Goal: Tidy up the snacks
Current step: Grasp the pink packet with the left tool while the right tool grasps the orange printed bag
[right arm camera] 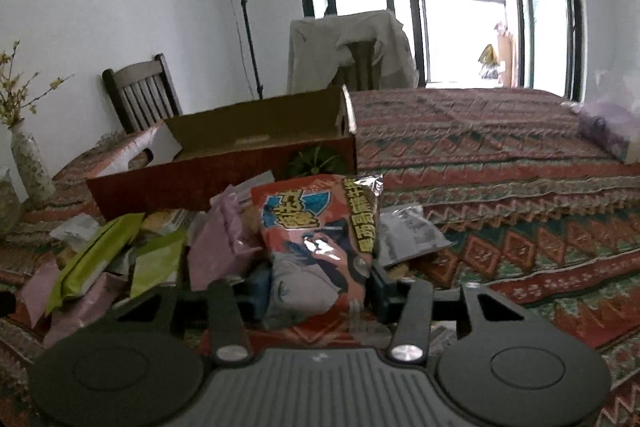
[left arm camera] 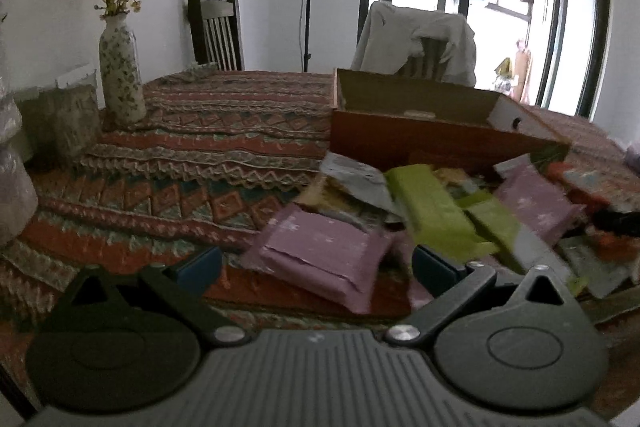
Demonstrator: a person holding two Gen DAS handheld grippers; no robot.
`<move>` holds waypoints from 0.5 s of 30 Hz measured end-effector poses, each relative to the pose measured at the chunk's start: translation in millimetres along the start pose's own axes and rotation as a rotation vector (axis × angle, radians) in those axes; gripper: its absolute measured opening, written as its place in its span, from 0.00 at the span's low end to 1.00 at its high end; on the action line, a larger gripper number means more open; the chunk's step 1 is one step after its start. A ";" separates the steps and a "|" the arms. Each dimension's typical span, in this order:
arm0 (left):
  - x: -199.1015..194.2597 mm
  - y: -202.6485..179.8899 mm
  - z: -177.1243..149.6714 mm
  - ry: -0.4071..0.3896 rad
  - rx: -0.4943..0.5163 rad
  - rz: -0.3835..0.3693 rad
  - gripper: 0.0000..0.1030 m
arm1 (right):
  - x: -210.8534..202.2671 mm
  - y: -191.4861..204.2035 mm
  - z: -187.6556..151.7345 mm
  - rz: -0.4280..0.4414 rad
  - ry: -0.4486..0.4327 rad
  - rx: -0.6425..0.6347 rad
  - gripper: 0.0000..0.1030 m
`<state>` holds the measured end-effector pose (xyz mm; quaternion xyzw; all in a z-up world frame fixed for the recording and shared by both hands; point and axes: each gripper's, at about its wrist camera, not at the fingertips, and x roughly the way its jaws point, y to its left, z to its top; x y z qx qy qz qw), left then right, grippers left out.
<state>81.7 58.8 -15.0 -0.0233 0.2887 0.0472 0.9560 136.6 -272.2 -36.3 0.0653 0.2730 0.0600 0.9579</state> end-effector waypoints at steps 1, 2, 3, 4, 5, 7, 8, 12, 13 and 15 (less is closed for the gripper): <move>5.6 1.6 1.5 0.012 0.011 0.002 1.00 | -4.2 -0.4 -0.6 -0.002 -0.014 0.001 0.45; 11.9 3.4 3.3 0.027 0.022 0.004 1.00 | -8.1 -1.0 -0.9 -0.005 -0.028 0.003 0.45; 17.1 4.2 4.7 0.042 0.032 0.002 1.00 | -11.9 -1.5 -1.2 -0.009 -0.040 0.004 0.45; 23.8 5.2 6.1 0.061 0.044 -0.004 1.00 | -15.3 -1.4 -1.5 -0.014 -0.051 0.004 0.45; 30.4 5.8 7.1 0.081 0.057 -0.015 1.00 | -18.2 -1.7 -1.4 -0.016 -0.059 0.005 0.45; 40.6 5.7 7.7 0.110 0.078 -0.038 1.00 | -23.5 -1.6 -1.7 -0.017 -0.073 0.008 0.45; 45.8 4.8 7.9 0.125 0.090 -0.048 1.00 | -25.3 -1.0 -1.5 -0.017 -0.079 0.007 0.45; 60.8 -0.6 6.8 0.148 0.121 -0.057 1.00 | -29.0 2.2 -1.8 -0.029 -0.093 -0.007 0.45; 63.6 -1.4 6.7 0.148 0.127 -0.055 1.00 | -29.6 2.5 -1.8 -0.031 -0.095 -0.008 0.45; 70.4 -1.0 6.5 0.162 0.122 -0.042 1.00 | -30.3 2.7 -2.1 -0.032 -0.098 -0.010 0.45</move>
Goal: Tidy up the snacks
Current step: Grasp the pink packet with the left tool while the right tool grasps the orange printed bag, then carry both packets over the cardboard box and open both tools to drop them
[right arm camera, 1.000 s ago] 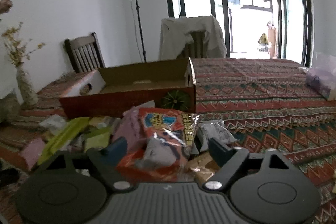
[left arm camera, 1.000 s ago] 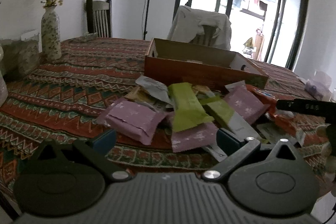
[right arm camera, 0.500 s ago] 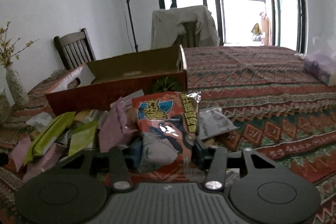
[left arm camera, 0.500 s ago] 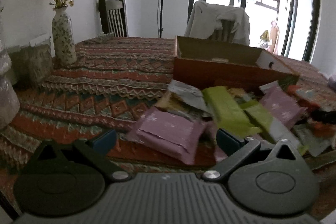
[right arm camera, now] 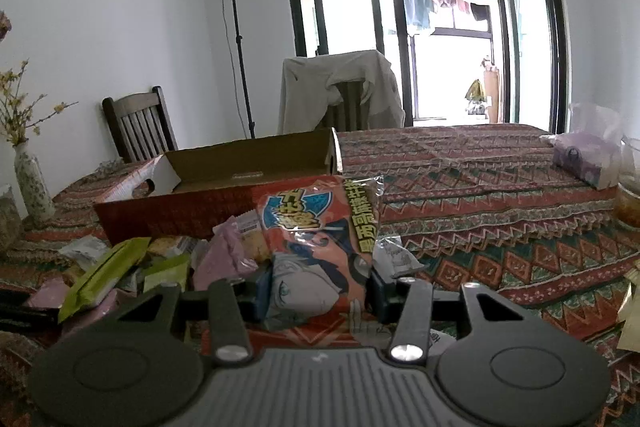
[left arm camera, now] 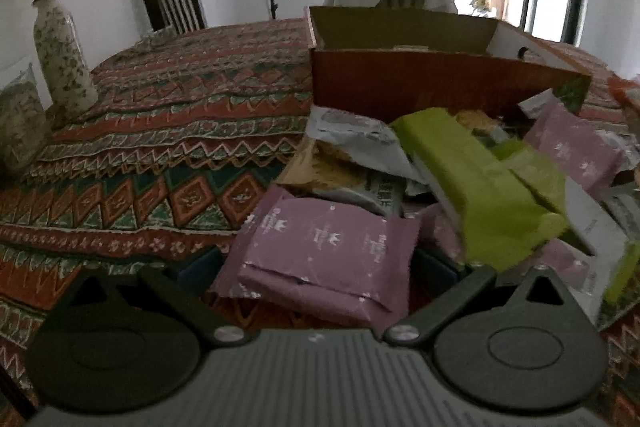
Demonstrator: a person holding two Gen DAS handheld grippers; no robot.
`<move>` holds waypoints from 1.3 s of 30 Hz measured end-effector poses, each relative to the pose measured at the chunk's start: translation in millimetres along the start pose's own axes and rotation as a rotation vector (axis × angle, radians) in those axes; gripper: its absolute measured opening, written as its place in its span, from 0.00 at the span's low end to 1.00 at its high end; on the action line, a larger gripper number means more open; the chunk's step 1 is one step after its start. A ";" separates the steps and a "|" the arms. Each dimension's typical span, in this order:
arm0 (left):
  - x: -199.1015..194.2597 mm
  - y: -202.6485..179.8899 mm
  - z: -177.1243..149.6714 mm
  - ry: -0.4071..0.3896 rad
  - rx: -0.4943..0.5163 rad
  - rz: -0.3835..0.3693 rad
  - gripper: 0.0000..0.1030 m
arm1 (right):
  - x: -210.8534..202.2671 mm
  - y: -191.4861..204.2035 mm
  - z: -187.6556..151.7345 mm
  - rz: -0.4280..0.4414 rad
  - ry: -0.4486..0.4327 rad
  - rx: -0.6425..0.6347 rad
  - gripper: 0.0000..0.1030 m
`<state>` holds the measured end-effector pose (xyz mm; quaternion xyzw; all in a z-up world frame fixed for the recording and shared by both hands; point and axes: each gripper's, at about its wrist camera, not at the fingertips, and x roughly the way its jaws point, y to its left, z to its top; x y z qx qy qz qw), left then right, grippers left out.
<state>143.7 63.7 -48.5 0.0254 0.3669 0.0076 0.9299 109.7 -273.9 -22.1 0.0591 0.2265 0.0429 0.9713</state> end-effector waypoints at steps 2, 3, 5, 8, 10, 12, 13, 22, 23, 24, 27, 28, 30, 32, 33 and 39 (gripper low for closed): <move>4.8 3.5 2.1 0.007 -0.031 -0.014 1.00 | -0.2 -0.4 -0.4 0.001 0.000 0.001 0.45; 6.0 5.1 2.4 0.008 -0.046 -0.016 1.00 | 0.0 -0.6 -0.9 0.003 0.001 0.001 0.45; 7.4 4.9 3.6 0.007 -0.047 -0.009 1.00 | 0.8 -0.6 -2.4 0.004 0.005 0.002 0.45; 7.0 4.8 3.5 -0.002 -0.052 -0.003 0.97 | 1.5 -0.5 -3.3 0.011 0.011 0.003 0.45; 3.6 4.2 4.1 -0.017 -0.051 -0.005 0.82 | 1.4 -0.1 -4.5 0.017 0.014 0.004 0.45; 0.1 5.1 3.5 -0.020 -0.063 -0.005 0.77 | 1.7 0.3 -5.5 0.022 0.018 0.003 0.45; -1.3 5.9 3.2 -0.024 -0.068 -0.008 0.71 | 1.9 0.4 -5.9 0.024 0.020 0.003 0.45; -23.1 14.7 1.1 -0.092 -0.126 0.026 0.69 | 2.1 -1.1 -6.5 0.045 0.016 0.004 0.45; -27.1 15.5 2.3 -0.103 -0.131 0.032 0.69 | 1.8 -1.7 -6.3 0.047 0.013 0.005 0.45; -30.5 16.3 3.9 -0.116 -0.134 0.035 0.69 | 1.6 -2.3 -5.8 0.048 0.010 0.005 0.45; -43.5 17.4 9.8 -0.162 -0.146 0.033 0.69 | 0.5 -2.0 -3.2 0.053 0.000 0.004 0.45; -46.9 16.7 12.1 -0.176 -0.146 0.033 0.69 | 0.2 -1.7 -1.7 0.055 -0.003 0.003 0.45; -51.7 14.6 17.8 -0.194 -0.145 0.035 0.69 | 0.9 0.1 3.4 0.054 -0.016 -0.003 0.45; -55.4 12.1 24.9 -0.215 -0.144 0.026 0.69 | 2.1 1.6 10.6 0.057 -0.032 -0.008 0.45; -56.9 10.5 29.5 -0.226 -0.145 0.024 0.69 | 3.0 2.8 15.0 0.057 -0.042 -0.012 0.45; -57.3 -1.2 63.6 -0.276 -0.142 -0.004 0.69 | 16.7 12.6 45.8 0.067 -0.100 -0.041 0.45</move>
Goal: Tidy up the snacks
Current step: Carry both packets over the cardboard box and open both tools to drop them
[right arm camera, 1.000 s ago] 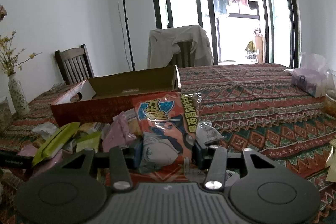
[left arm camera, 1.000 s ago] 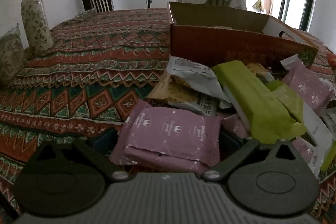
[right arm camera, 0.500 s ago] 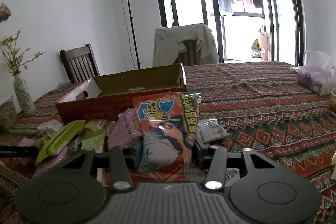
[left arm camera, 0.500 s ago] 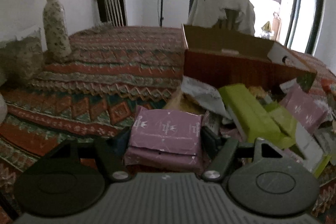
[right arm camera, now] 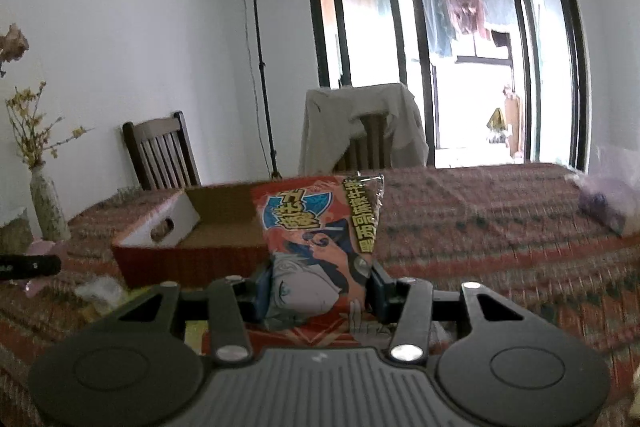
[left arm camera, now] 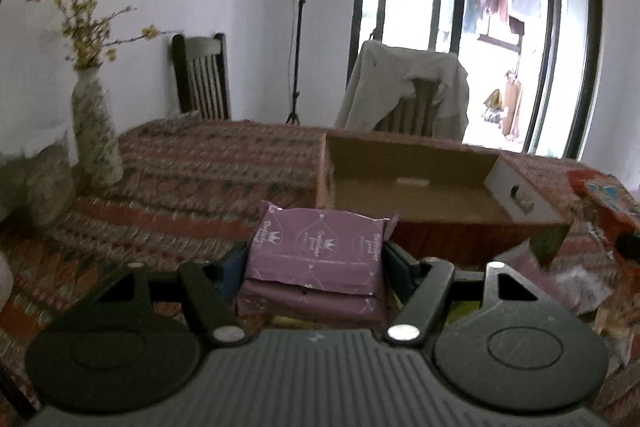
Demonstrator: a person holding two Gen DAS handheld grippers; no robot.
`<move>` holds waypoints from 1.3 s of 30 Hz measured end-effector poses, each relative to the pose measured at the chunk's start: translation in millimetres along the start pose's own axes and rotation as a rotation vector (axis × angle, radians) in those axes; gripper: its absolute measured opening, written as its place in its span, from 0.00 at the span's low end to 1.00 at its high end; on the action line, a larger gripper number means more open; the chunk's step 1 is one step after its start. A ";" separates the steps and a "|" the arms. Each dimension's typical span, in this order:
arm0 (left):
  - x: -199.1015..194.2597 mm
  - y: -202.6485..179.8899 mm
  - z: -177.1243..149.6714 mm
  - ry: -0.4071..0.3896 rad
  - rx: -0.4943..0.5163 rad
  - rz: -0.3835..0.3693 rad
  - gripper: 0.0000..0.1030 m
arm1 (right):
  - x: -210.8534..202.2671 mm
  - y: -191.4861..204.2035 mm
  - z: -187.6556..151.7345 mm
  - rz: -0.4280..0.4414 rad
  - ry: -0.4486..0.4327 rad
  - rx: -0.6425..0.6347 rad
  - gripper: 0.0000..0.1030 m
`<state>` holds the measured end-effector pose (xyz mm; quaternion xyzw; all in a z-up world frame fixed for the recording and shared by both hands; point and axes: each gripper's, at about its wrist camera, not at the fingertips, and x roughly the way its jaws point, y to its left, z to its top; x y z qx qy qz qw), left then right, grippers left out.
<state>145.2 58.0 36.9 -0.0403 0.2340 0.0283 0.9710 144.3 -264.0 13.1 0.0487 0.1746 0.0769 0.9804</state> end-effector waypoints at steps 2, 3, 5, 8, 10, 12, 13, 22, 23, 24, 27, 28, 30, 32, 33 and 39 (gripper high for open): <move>7.0 -5.9 10.5 -0.006 -0.006 -0.010 0.69 | 8.7 3.4 10.3 0.003 -0.016 -0.008 0.45; 11.2 -9.6 16.7 -0.011 -0.007 -0.017 0.69 | 13.9 5.0 15.6 0.004 -0.022 -0.012 0.45; 19.7 -14.9 27.3 -0.019 -0.011 -0.025 0.69 | 24.6 7.1 25.2 0.010 -0.029 -0.013 0.45; 34.3 -25.1 43.5 -0.030 -0.015 -0.035 0.69 | 43.2 9.5 40.7 0.021 -0.034 -0.007 0.45; 47.4 -31.6 53.5 -0.025 -0.021 -0.039 0.69 | 57.7 12.3 50.6 0.028 -0.034 -0.003 0.45; 62.1 -36.5 62.4 -0.014 -0.033 -0.042 0.69 | 71.5 13.7 58.6 0.030 -0.031 0.000 0.45; 68.7 -38.7 65.5 -0.011 -0.037 -0.040 0.69 | 79.8 15.1 62.8 0.031 -0.029 0.001 0.45; 136.8 -58.7 89.3 0.040 -0.066 -0.021 0.69 | 156.3 22.8 66.0 -0.024 0.018 -0.012 0.45; 144.4 -60.4 89.3 0.045 -0.066 -0.016 0.69 | 163.0 22.7 63.1 -0.022 0.030 -0.011 0.45; 149.6 -61.8 88.3 0.049 -0.066 -0.006 0.69 | 168.5 22.1 59.6 -0.019 0.043 -0.007 0.45; 164.7 -62.4 79.9 0.068 -0.069 0.018 0.69 | 180.8 19.7 51.3 -0.018 0.074 -0.013 0.45; 168.9 -61.2 77.2 0.076 -0.064 0.026 0.69 | 184.4 18.7 49.1 -0.017 0.085 -0.013 0.45; 176.3 -60.4 72.5 0.098 -0.049 0.049 0.69 | 190.2 16.8 44.4 -0.016 0.108 -0.015 0.45; 182.0 -58.0 69.4 0.111 -0.052 0.049 0.69 | 194.1 18.1 39.8 -0.016 0.130 -0.020 0.45; 184.4 -57.0 67.6 0.119 -0.053 0.047 0.69 | 195.8 19.3 37.9 -0.016 0.139 -0.025 0.45; 192.8 -57.5 57.7 0.148 -0.041 0.022 0.70 | 201.6 19.9 30.5 -0.050 0.181 -0.040 0.46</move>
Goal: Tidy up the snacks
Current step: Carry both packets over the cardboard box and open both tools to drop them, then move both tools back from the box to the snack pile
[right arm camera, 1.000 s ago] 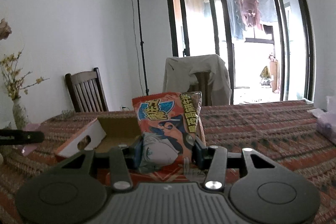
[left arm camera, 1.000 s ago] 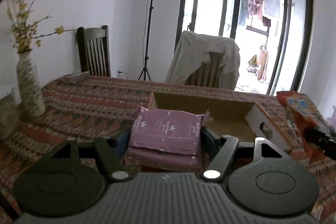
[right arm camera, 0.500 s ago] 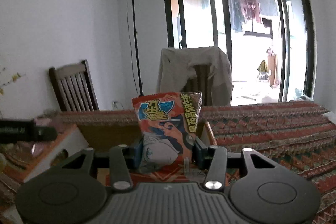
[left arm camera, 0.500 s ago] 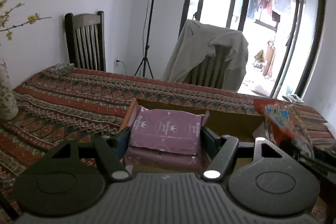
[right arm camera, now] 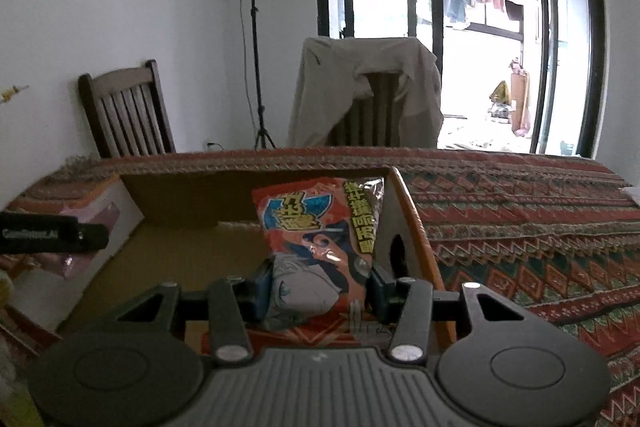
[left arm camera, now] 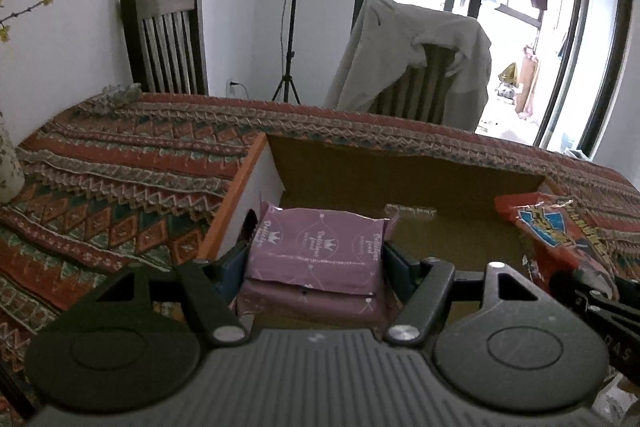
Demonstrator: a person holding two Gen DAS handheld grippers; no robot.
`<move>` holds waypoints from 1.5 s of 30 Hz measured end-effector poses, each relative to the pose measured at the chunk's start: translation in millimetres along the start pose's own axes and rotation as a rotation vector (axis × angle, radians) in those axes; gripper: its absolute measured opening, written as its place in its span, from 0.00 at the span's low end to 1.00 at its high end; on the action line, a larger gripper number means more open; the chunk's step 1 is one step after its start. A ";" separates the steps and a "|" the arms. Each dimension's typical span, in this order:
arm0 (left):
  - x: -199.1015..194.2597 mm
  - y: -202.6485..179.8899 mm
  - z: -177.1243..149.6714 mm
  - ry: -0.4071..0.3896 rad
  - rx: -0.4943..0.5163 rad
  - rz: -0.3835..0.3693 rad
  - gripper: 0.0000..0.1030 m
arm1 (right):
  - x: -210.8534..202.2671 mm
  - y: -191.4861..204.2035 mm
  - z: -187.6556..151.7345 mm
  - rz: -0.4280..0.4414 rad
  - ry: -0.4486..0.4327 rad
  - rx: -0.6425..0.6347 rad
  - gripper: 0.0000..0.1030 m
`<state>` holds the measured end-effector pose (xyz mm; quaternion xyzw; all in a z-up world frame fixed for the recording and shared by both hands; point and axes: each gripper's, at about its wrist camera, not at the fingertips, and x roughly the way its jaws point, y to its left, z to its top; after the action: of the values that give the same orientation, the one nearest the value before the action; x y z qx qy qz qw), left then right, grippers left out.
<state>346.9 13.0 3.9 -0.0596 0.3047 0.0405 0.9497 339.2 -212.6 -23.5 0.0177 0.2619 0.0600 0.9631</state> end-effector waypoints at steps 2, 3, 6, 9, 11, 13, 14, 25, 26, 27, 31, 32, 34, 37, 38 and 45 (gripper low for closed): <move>0.3 -0.4 -1.6 0.003 0.001 0.004 0.72 | 0.3 0.0 -0.1 0.007 0.005 -0.001 0.47; -0.1 0.3 -2.3 0.002 -0.003 0.003 0.74 | -0.2 0.2 -0.4 0.007 0.005 -0.005 0.49; -3.2 3.1 -2.0 -0.015 -0.023 -0.014 0.81 | -2.2 -0.7 -0.7 0.011 -0.001 -0.005 0.64; -9.2 4.9 -1.5 -0.041 -0.042 -0.032 1.00 | -6.5 -4.0 1.3 0.008 -0.023 0.000 0.86; -15.8 6.1 -1.3 -0.073 -0.057 -0.046 1.00 | -9.9 -6.4 1.8 0.021 -0.040 0.009 0.94; -19.7 5.9 -0.1 -0.088 -0.062 -0.060 1.00 | -13.5 -8.9 2.7 0.031 -0.062 0.020 1.00; -21.6 5.8 0.2 -0.094 -0.065 -0.063 1.00 | -15.7 -10.2 3.3 0.035 -0.072 0.023 1.00; -60.8 -0.8 11.8 -0.171 -0.066 -0.072 1.00 | -44.4 -11.8 15.8 0.025 -0.133 0.010 1.00; -65.8 -0.5 13.0 -0.174 -0.068 -0.075 1.00 | -49.3 -11.1 17.4 0.026 -0.135 0.006 1.00; -70.3 0.1 13.7 -0.177 -0.070 -0.082 1.00 | -53.5 -11.0 18.7 0.025 -0.136 0.005 1.00; -89.4 3.3 11.9 -0.196 -0.061 -0.083 1.00 | -72.0 -8.6 21.3 0.021 -0.141 -0.014 1.00; -93.6 4.1 10.3 -0.201 -0.056 -0.072 1.00 | -77.2 -7.3 20.1 0.018 -0.142 -0.029 1.00; -102.2 6.7 6.6 -0.213 -0.052 -0.058 1.00 | -84.8 -6.4 17.0 0.016 -0.140 -0.044 1.00; -114.3 11.7 1.1 -0.212 -0.054 -0.056 1.00 | -97.3 -8.1 8.7 0.017 -0.127 -0.046 1.00; -118.2 13.1 -1.2 -0.213 -0.050 -0.054 1.00 | -101.5 -8.9 5.6 0.016 -0.122 -0.048 1.00; -142.8 22.5 -27.3 -0.196 -0.032 -0.058 1.00 | -132.3 -19.2 -22.1 0.021 -0.097 -0.060 1.00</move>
<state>212.9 25.8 63.2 -0.0792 0.2078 0.0236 0.9747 216.9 -248.1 22.6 -0.0053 0.2129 0.0767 0.9740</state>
